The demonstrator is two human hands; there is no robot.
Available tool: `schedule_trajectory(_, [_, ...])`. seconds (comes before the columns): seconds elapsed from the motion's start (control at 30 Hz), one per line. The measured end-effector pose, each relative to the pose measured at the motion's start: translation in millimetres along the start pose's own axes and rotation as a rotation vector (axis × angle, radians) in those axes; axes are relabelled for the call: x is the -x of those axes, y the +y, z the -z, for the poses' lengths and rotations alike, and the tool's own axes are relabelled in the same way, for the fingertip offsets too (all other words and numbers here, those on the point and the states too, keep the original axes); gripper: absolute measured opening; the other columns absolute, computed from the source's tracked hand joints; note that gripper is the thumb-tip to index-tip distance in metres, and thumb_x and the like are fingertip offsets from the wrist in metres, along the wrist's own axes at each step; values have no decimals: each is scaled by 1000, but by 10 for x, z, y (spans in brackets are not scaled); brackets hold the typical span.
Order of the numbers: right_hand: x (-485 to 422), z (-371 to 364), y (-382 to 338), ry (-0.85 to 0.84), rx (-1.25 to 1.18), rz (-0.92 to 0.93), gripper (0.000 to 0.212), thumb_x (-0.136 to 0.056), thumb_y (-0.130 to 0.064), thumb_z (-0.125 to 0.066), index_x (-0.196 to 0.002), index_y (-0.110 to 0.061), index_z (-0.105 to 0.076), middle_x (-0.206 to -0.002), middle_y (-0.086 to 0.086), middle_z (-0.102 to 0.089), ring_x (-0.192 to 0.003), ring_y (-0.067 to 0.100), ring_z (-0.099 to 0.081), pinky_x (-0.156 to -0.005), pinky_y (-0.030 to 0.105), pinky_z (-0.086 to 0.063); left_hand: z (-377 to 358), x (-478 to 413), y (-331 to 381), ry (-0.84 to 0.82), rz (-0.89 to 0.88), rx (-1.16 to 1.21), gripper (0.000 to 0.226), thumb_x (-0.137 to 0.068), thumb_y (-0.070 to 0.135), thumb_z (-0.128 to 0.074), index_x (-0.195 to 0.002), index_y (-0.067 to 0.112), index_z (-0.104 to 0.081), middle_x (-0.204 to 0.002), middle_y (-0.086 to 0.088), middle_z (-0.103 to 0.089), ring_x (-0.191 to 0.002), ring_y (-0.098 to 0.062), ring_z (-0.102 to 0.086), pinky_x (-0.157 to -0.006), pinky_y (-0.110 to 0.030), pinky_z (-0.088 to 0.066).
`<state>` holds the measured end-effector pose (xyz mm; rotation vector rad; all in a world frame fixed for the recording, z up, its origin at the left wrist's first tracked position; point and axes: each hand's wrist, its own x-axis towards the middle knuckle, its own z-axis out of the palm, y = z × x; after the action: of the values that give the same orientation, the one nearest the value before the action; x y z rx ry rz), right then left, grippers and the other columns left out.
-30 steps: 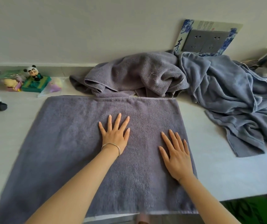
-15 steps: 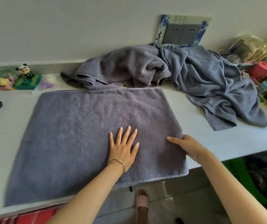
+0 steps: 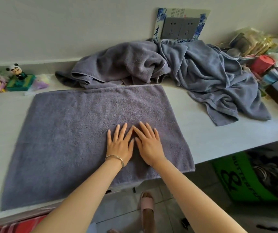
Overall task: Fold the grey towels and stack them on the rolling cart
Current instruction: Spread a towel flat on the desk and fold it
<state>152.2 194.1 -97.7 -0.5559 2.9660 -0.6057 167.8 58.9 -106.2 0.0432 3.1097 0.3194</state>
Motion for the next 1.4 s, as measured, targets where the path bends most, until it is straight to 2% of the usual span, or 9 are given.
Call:
schedule_trajectory(0.2, [137, 196, 694, 40, 123, -264, 65, -88, -60, -5, -148, -39, -17, -158, -7, -12, -147, 16, -5, -118, 39, 1, -23, 5, -28, -98, 51, -33, 76, -77, 53, 15, -149, 32, 2, -159, 4, 3, -146, -23, 4, -113, -53, 9])
schedule_trajectory(0.33, [367, 430, 996, -61, 31, -451, 57, -97, -54, -21, -150, -34, -9, -159, -4, -9, -147, 19, -4, -119, 42, 2, 31, 77, -84, -115, 64, -10, 81, -72, 59, 24, -147, 31, 10, -159, 2, 8, -146, -22, 8, -116, -50, 8])
schedule_trajectory(0.47, [667, 624, 877, 59, -173, -498, 68, -90, -47, -52, -146, -17, -27, -146, 6, -40, -133, 28, -36, -111, 46, -31, 65, 416, -85, -100, 43, 5, 77, -83, 67, 8, -148, 32, -11, -158, 0, -12, -145, -31, -10, -110, -56, 6])
schedule_trajectory(0.63, [787, 739, 751, -53, -429, -700, 45, -87, -34, -64, -117, -2, -54, -109, 12, -60, -101, 30, -58, -82, 36, -48, 99, 616, -82, -197, 47, -11, 73, -92, 60, 1, -138, 27, -44, -144, -4, -45, -130, -35, -45, -99, -66, -29])
schedule_trajectory(0.8, [833, 910, 547, 72, -736, -643, 22, -94, -26, -55, -102, -6, -60, -98, 12, -65, -92, 25, -60, -72, 26, -46, 138, 767, -288, -124, 87, 73, 99, -71, 71, 28, -148, 29, -19, -157, -1, -14, -146, -28, -9, -115, -51, 1])
schedule_trajectory(1.03, [496, 1157, -374, 194, -1120, -416, 25, -97, -21, -48, -111, -7, -65, -105, 9, -69, -97, 19, -64, -88, 29, -52, 450, 1111, -1001, -50, 542, 125, 54, -98, 49, -12, -149, 32, -11, -159, 3, -4, -146, -24, 8, -113, -51, 12])
schedule_trajectory(1.17, [210, 1054, -1132, 150, -1140, -183, 35, -97, -19, -51, -92, 15, -56, -80, 4, -55, -76, 13, -51, -73, 28, -45, 600, 1326, -1530, -40, 611, 258, 49, -101, 41, -18, -147, 29, -26, -157, 4, -19, -146, -24, -3, -116, -45, 3])
schedule_trajectory(1.27, [68, 810, -1745, 29, -1074, -29, 21, -97, -14, -50, -81, -4, -60, -73, -14, -54, -70, -2, -48, -74, 19, -42, 624, 1376, -1801, -40, 576, 657, 45, -102, 39, -21, -140, 25, -41, -153, -2, -28, -145, -22, -14, -118, -38, -7])
schedule_trajectory(1.4, [23, 292, -2349, -206, -894, 161, 27, -97, -10, -49, -120, -2, -60, -105, -6, -60, -94, -11, -50, -85, 3, -37, 815, 1439, -1911, 131, 761, 1396, 59, -100, 47, -12, -136, 13, -46, -136, -9, -49, -130, -19, -40, -112, -31, -24])
